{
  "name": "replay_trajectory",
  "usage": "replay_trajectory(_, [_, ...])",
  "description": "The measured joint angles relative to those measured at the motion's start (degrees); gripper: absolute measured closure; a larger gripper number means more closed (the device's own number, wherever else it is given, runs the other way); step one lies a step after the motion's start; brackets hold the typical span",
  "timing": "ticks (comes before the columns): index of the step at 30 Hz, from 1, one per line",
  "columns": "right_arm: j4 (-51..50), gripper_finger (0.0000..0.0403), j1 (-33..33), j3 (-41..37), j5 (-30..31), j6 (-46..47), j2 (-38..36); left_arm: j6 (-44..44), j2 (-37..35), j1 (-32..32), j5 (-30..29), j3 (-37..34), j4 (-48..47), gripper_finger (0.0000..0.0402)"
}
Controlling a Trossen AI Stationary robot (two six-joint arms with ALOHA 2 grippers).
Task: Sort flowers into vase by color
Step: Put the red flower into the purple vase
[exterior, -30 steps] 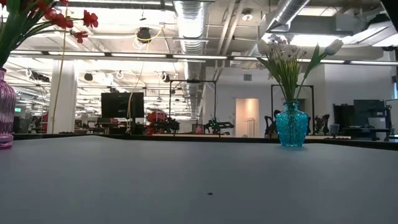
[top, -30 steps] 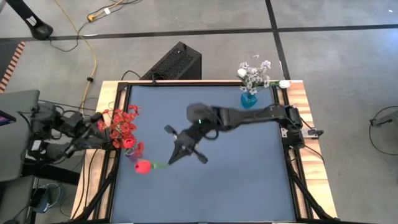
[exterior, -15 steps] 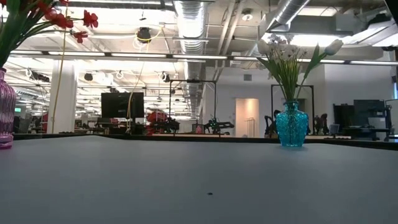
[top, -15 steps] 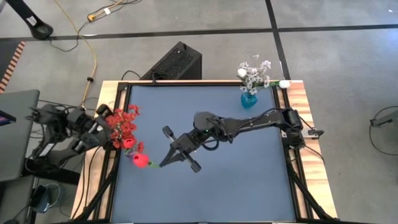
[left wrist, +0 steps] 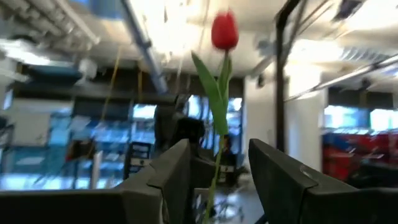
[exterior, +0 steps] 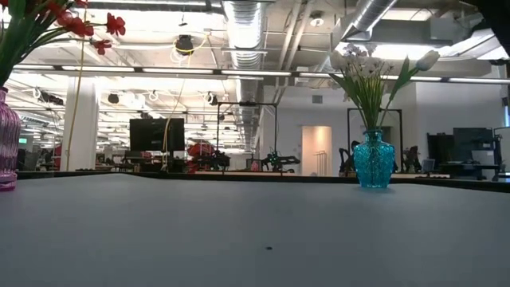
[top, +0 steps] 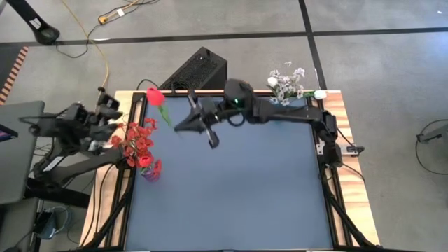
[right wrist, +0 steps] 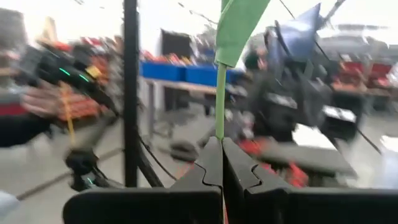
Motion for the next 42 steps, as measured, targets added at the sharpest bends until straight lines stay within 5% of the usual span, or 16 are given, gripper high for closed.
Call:
replay_trajectory(10, [-4.2, 0.0384, -6.8, 0.5, -0.1, -1.6, 0.2, 9.9, 18.2, 0.0, -8.8, 3.7, 0.0, 0.0249])
replay_trajectory(20, [-5.5, 0.0384, -7.4, 0.4, -0.3, -4.3, 0.2, 13.4, 31.5, 0.0, -9.0, 15.1, -5.0, 0.0249])
replay_trajectory(42, [-6.1, 0.0384, -7.4, 0.4, -1.1, -4.3, 0.0, 14.6, 32.8, 0.0, -1.6, 16.0, -11.6, 0.0249])
